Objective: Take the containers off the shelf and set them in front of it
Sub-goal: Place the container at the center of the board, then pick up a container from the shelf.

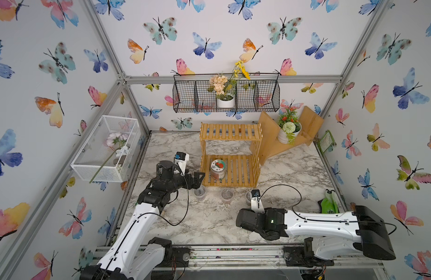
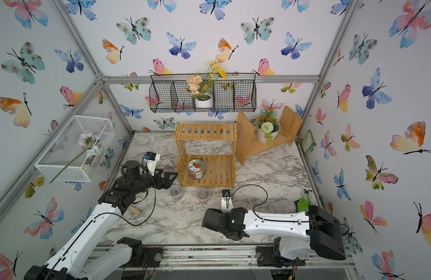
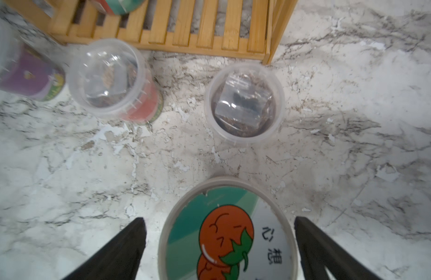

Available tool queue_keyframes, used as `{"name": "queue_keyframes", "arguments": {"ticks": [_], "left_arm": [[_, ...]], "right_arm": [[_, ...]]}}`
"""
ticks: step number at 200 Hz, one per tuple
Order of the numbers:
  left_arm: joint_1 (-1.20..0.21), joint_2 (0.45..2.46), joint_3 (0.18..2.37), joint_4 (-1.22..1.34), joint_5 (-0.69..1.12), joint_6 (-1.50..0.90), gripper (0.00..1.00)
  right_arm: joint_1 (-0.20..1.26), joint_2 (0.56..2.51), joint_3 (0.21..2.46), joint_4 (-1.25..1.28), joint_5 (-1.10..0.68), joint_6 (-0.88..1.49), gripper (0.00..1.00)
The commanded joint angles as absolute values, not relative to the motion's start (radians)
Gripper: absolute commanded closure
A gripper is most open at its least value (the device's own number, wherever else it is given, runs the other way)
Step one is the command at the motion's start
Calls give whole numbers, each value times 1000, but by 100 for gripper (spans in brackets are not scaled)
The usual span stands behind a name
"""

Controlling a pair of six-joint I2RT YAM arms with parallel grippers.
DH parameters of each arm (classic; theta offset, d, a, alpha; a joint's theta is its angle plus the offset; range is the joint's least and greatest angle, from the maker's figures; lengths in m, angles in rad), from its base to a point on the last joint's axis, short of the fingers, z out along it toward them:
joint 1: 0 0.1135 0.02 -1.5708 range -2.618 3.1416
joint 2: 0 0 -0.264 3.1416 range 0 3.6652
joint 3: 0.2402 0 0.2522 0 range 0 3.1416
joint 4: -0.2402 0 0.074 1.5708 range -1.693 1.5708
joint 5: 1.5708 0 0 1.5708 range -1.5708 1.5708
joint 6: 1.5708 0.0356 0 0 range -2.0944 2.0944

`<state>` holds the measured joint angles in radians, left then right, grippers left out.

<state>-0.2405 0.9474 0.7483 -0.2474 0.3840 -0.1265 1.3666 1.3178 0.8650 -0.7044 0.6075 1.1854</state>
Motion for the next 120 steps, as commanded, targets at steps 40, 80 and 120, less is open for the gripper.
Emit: {"name": "queue_keyframes", "arguments": {"ticks": [40,80,120], "left_arm": [[-392,975,887,-321,262,-95,1],[-499,1059,1000,-379,122,-105,1],[-605,1198,1124,-440,-37,-164,1]], "right_arm": [[1240,1185,931,-772,575,1047,2],[1013,1116,931,-683,382,825,2],[840,1109,948,-651,218,687,2]]}}
